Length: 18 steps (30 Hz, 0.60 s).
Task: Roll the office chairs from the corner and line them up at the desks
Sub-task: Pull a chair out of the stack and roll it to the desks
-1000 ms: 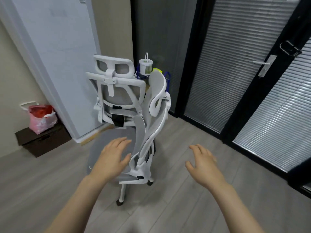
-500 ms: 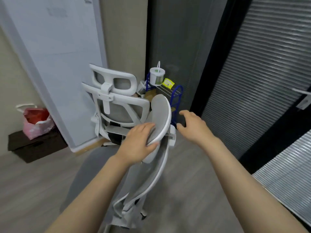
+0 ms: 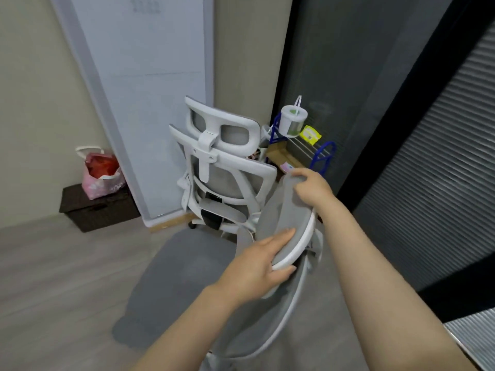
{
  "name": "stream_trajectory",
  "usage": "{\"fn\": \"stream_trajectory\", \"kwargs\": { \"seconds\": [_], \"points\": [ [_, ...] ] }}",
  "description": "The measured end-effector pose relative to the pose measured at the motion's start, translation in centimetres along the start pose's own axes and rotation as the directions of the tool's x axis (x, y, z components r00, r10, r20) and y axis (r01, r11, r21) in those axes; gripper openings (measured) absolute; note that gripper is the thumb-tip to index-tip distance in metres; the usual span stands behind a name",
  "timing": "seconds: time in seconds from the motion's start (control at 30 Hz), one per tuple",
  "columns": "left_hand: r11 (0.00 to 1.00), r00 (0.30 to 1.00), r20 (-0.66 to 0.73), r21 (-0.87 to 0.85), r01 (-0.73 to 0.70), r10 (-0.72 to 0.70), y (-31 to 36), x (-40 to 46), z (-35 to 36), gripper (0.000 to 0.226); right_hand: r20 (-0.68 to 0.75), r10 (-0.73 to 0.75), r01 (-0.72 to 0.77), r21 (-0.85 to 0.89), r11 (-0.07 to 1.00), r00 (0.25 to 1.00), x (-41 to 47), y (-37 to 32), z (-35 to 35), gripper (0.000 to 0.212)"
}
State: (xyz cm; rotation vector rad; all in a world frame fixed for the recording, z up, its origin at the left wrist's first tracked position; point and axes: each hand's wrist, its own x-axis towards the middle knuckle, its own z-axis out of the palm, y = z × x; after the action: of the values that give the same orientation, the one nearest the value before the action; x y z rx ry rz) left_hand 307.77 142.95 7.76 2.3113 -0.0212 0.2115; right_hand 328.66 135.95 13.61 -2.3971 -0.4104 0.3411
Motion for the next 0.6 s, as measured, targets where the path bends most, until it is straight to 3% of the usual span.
{"fn": "stream_trajectory", "kwargs": {
  "seconds": [0.43, 0.5, 0.6],
  "points": [
    [0.984, 0.961, 0.239, -0.145, -0.108, 0.141, -3.9, -9.6, -6.2, 0.065, -0.281, 0.243, -0.172, 0.255, 0.952, 0.928, -11.4, 0.4, 5.3, 0.049],
    [0.979, 0.942, 0.3, -0.178, -0.098, 0.148, -4.7, -10.7, -8.0, 0.065, -0.345, 0.263, -0.186, 0.242, 0.952, 0.901, -13.7, 0.0, 6.5, 0.05],
    [0.973, 0.914, 0.384, -0.224, -0.049, 0.134, -5.3, -12.5, -10.5, 0.064, -0.415, 0.265, -0.255, 0.081, 0.964, 0.87, -17.6, -1.8, 8.0, 0.053]
  ]
}}
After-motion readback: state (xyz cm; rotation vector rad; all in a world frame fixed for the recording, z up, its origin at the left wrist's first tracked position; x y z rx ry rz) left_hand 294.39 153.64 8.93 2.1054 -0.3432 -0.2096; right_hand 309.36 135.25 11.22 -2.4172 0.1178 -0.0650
